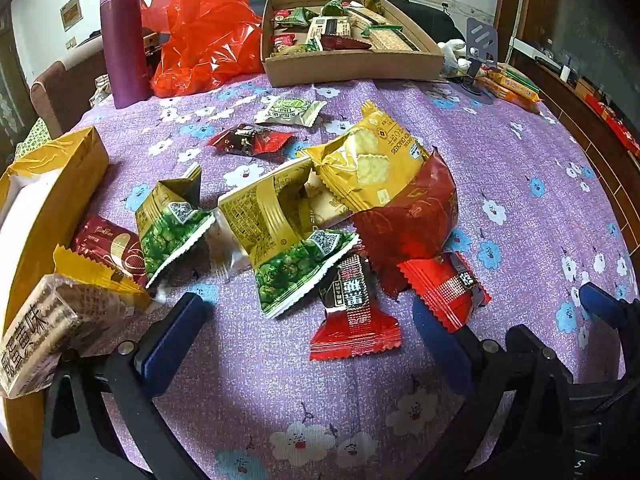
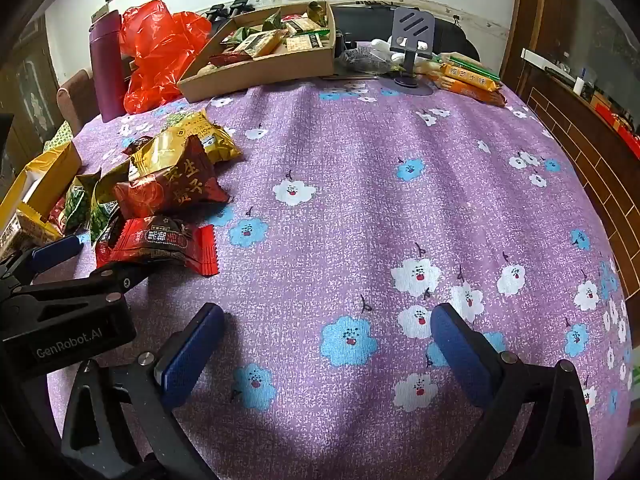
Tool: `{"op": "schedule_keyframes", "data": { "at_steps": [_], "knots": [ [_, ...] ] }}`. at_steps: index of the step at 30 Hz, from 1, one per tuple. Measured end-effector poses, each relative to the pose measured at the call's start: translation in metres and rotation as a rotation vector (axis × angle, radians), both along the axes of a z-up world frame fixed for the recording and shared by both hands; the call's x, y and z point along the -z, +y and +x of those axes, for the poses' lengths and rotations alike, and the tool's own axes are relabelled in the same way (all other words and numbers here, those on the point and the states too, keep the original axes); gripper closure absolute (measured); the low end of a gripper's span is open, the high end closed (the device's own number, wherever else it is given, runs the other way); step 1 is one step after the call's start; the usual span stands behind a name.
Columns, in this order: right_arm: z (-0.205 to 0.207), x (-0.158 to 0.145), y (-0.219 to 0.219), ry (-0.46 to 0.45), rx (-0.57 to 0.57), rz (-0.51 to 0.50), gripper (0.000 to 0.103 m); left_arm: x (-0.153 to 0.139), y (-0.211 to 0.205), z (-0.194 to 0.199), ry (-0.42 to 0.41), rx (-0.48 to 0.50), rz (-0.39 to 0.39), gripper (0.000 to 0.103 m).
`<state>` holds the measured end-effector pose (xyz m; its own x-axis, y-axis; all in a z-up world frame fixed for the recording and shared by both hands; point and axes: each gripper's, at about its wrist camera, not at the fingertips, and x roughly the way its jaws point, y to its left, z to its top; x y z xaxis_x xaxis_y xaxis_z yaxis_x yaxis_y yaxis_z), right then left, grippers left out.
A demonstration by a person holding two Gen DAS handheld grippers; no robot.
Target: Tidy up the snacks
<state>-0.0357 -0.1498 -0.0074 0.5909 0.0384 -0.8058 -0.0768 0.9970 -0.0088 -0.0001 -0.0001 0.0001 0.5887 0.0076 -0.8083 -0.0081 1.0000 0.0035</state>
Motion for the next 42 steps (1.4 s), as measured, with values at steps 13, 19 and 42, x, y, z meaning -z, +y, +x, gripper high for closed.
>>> {"op": "schedule_keyframes", "data": {
  "at_steps": [13, 19, 42],
  "knots": [
    [0.000, 0.000, 0.000, 0.000, 0.000, 0.000, 0.000, 0.000, 0.000, 0.000, 0.000, 0.000, 0.000, 0.000],
    [0.000, 0.000, 0.000, 0.000, 0.000, -0.002, 0.000, 0.000, 0.000, 0.000, 0.000, 0.000, -0.001, 0.000],
    [-0.038, -0.003, 0.000, 0.064, -0.027, -0.002, 0.001, -0.020, 0.008, -0.059, 0.103, 0.135, -0.121, 0.005]
  ]
}}
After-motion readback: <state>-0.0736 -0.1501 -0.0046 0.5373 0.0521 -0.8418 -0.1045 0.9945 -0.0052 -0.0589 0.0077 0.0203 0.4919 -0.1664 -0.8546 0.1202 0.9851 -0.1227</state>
